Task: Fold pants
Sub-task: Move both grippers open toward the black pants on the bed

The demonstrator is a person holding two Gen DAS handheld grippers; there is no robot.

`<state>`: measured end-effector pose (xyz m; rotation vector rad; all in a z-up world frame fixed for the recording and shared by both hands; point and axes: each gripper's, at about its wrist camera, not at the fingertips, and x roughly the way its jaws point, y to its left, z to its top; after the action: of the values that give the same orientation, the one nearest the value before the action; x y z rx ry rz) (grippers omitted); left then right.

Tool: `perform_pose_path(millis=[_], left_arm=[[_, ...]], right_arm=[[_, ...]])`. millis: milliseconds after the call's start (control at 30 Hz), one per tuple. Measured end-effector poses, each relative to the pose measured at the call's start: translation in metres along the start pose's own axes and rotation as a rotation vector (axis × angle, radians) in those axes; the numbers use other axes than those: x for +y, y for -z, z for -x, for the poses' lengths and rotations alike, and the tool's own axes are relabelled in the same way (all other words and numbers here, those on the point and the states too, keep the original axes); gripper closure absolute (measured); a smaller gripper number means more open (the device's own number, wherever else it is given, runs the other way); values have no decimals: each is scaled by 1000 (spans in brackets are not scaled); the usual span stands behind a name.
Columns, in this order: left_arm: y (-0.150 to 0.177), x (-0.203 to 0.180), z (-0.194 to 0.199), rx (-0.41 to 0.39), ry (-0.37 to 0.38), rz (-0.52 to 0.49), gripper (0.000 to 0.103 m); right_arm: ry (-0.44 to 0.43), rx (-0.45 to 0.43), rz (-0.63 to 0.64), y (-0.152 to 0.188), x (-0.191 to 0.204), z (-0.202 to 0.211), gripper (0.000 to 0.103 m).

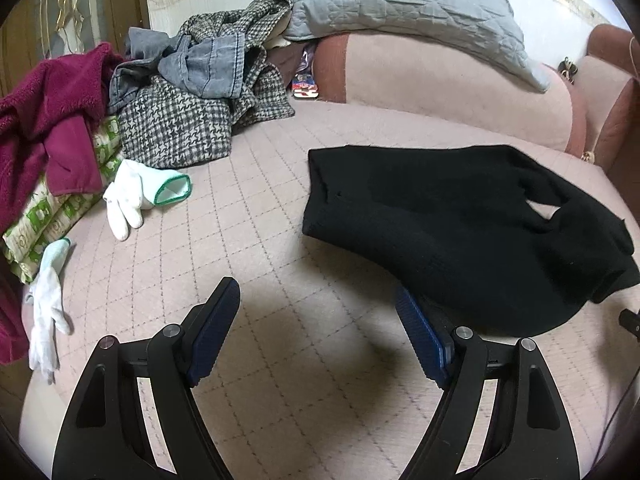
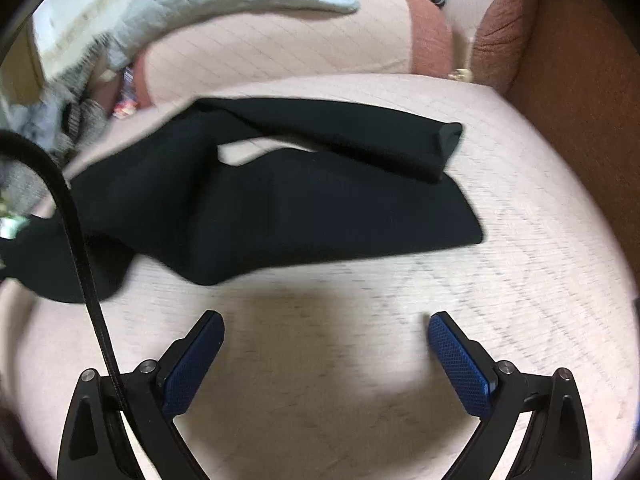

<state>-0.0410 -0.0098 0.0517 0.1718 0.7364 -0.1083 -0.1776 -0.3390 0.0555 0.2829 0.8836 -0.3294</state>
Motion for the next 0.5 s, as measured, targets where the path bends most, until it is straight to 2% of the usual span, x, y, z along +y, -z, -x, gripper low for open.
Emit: perform_pose_path(millis=[67, 200, 333, 500], left_arm=[[-1, 0, 3, -4, 18, 7, 22], [0, -1, 8, -13, 64, 36, 22], [0, -3, 6, -1, 89, 45, 22], [0, -8, 10, -17, 87, 36, 22]], right_arm=[[-67, -22, -26, 2, 3, 6, 2], [-111, -40, -38, 3, 10, 11, 2], [-150, -46, -37, 0, 18, 13, 2], [-155, -39, -39, -4, 21, 14, 2]])
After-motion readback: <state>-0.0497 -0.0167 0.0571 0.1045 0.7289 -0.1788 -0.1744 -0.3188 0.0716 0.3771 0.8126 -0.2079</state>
